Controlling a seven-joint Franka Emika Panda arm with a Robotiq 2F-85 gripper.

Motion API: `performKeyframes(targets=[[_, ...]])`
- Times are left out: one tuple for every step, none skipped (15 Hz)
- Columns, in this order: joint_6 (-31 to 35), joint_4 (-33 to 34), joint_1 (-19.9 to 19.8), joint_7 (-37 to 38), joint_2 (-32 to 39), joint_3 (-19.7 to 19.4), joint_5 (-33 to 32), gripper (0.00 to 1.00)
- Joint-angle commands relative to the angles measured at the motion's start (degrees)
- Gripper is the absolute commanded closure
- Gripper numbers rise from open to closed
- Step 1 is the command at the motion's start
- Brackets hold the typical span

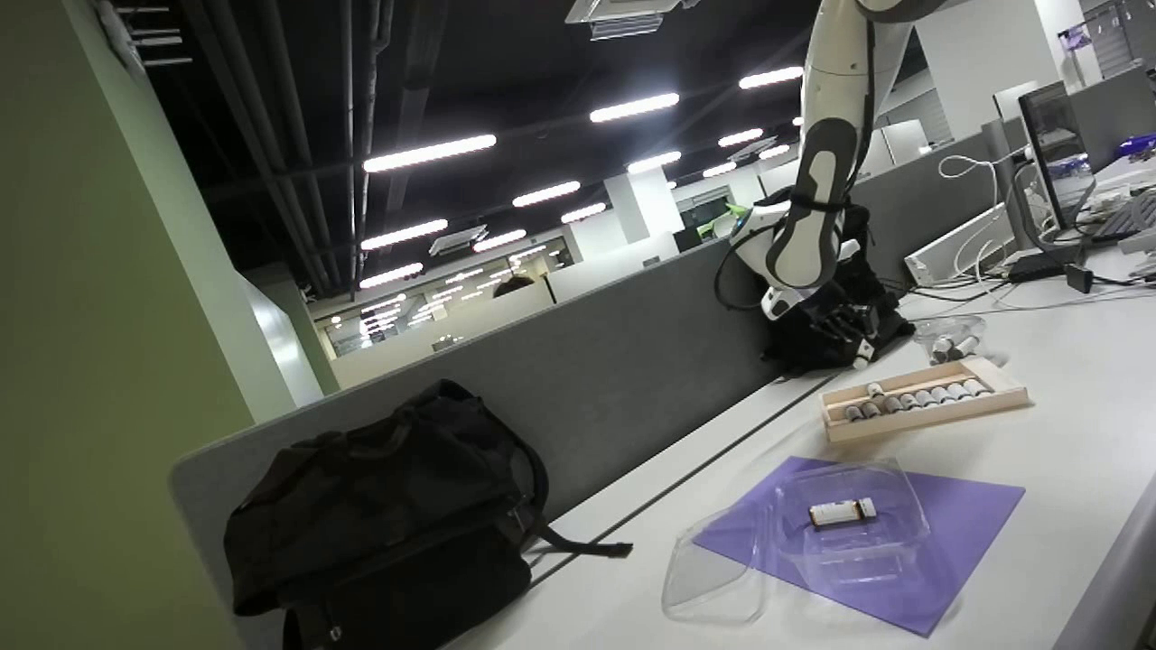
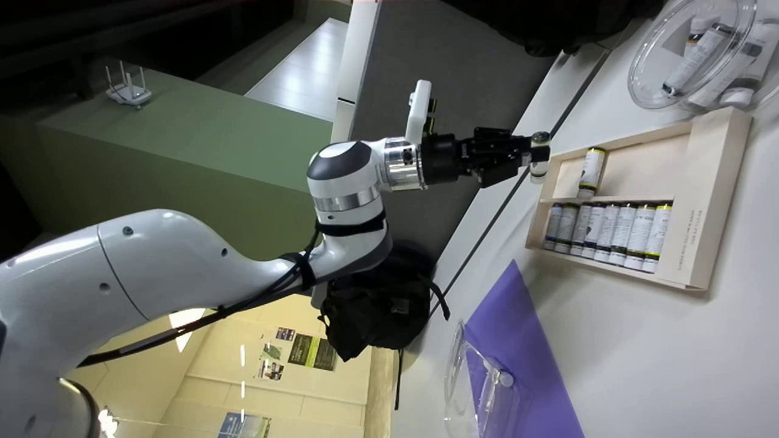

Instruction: Pick the bottle on the table and put it in the lower compartment of the tray

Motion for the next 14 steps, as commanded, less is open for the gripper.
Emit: performKeyframes(targets=[[-0.4, 5.0, -0.9, -6.1, 3.8, 1.4, 2.1, 0.93], [-0.1, 5.8, 0.2, -5.6, 4.7, 1.3, 2.0, 0.93], [-0.1, 6.1, 0.4, -6.5, 5.1, 1.6, 2.6, 0.93], [0.0, 6.4, 0.5, -7.0, 5.4, 1.9, 2.9, 0.93], [0.1, 6.4, 0.5, -7.7, 5.4, 2.4, 3.7, 0.93], [0.2, 6.5, 0.6, -8.5, 5.6, 2.8, 4.7, 0.93], [0.6, 6.5, 0.5, -9.1, 5.8, 3.3, 5.5, 0.93], [0.5, 6.6, 0.6, -10.0, 5.9, 3.5, 6.5, 0.93], [0.1, 6.8, 0.5, -11.0, 6.1, 3.8, 7.9, 0.93], [-0.2, 7.0, 0.6, -11.8, 6.2, 4.0, 8.8, 0.93], [-0.4, 7.1, 0.7, -12.5, 6.4, 4.1, 9.7, 0.93], [-0.6, 7.2, 0.8, -13.1, 6.5, 4.2, 10.3, 0.93], [-0.8, 7.4, 0.9, -13.5, 6.7, 4.1, 10.9, 0.93], [-1.1, 7.5, 1.0, -14.1, 7.0, 4.1, 11.2, 0.93]])
